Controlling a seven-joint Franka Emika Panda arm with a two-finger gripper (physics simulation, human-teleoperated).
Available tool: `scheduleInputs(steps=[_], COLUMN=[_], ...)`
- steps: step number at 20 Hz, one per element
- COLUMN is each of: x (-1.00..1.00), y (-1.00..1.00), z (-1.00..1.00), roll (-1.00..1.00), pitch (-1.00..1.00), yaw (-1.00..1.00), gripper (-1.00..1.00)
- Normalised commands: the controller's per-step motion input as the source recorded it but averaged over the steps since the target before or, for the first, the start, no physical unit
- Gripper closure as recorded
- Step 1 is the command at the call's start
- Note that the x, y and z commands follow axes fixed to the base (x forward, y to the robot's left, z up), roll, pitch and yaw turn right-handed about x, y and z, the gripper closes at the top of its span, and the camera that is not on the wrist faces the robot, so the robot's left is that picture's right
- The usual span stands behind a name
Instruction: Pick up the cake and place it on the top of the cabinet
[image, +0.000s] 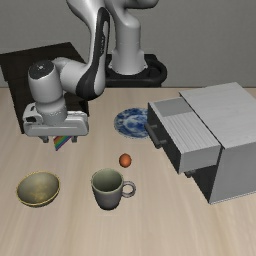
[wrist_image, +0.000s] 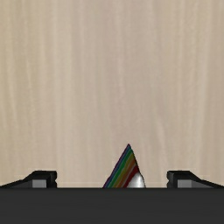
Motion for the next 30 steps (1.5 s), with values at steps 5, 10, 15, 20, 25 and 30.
scheduleInputs(steps=[5,10,15,20,25,30], x=[-1.00,-0.40,0.00,0.00,1.00,0.00], y=[0.00,-0.20,0.00,0.00,0.00,0.00], z=[0.00,-0.40,0.00,0.20,0.00,1.00], roll=[0.00,0.00,0.00,0.00,0.00,0.00], pitch=[0.00,0.00,0.00,0.00,0.00,0.00], yaw=[0.00,0.00,0.00,0.00,0.00,0.00], gripper=[-1.00,-1.00,1.00,1.00,1.00,1.00])
